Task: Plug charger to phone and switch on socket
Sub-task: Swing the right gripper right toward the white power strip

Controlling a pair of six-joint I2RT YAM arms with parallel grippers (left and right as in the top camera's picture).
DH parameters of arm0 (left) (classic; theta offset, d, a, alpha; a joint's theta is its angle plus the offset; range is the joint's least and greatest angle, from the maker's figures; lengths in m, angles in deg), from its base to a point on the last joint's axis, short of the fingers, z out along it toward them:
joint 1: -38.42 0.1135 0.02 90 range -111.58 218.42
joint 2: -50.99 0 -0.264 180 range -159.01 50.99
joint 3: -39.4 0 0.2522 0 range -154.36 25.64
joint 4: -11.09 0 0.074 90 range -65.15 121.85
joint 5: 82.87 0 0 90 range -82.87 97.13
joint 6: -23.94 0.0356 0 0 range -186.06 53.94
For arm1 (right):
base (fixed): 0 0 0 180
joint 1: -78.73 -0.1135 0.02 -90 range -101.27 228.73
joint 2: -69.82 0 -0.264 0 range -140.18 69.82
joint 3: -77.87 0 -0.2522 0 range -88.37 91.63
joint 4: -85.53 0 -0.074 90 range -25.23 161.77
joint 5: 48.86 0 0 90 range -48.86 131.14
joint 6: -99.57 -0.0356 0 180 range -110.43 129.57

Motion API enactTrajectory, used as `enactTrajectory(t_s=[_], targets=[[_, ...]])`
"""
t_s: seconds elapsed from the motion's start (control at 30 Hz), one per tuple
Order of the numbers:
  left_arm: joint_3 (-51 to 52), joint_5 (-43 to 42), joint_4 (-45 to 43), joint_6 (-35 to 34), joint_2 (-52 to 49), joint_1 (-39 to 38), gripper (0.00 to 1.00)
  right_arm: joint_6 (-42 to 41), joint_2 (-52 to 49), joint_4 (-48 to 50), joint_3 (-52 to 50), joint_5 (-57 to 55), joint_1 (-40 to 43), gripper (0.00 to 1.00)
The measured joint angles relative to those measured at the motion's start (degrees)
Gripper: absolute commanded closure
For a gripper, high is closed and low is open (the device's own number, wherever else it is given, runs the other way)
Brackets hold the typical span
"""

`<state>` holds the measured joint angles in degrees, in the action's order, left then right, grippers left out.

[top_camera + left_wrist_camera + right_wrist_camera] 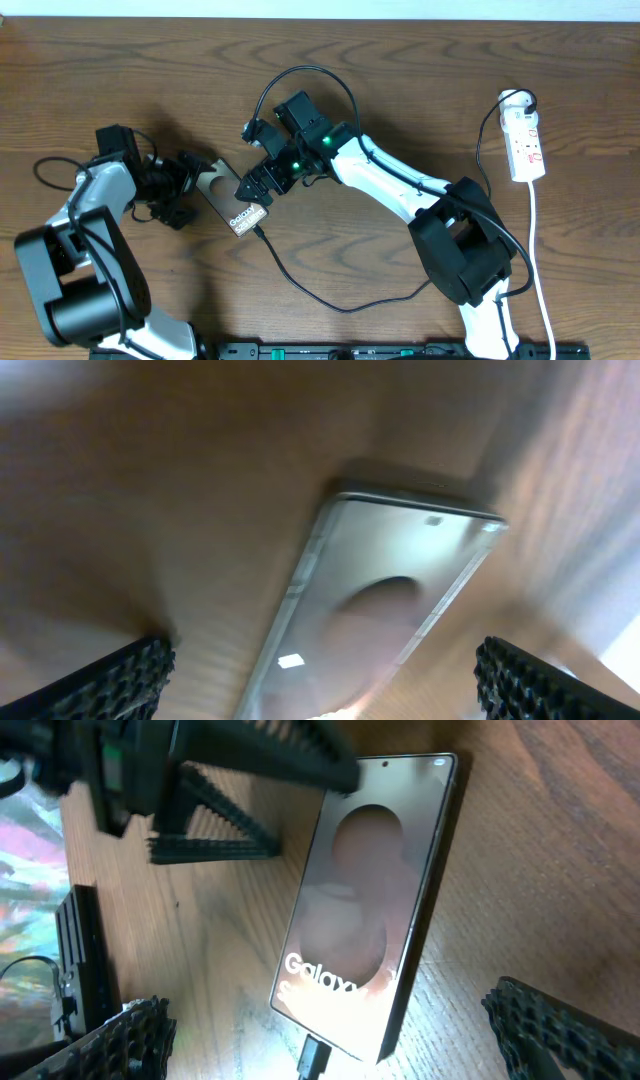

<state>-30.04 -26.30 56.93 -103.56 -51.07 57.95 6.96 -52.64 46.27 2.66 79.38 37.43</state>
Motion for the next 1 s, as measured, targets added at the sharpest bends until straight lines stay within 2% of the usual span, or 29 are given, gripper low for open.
enactTrajectory(t_s=[0.17,0.27,0.57,0.8,1.0], targets=[[3.3,8.5,1.6,1.8,5.0,0.4,0.01,-0.4,0.0,0.0,0.0,-0.5,0.3,0.01],[4.2,9.0,2.0,4.1,11.0,0.6,0.01,-1.0,0.0,0.0,0.0,-0.6,0.5,0.01],[4.1,-0.8,1.6,6.1,26.1,0.6,0.01,-2.9,0.0,-1.3,0.0,-0.8,2.8,0.01],[3.8,-10.4,-3.3,8.1,30.6,0.6,0.01,-4.4,0.0,-9.2,2.8,-4.5,6.8,0.01],[3.8,-12.9,-4.3,9.8,30.9,0.6,0.01,-4.3,1.9,-17.1,10.5,-11.0,10.8,0.01]])
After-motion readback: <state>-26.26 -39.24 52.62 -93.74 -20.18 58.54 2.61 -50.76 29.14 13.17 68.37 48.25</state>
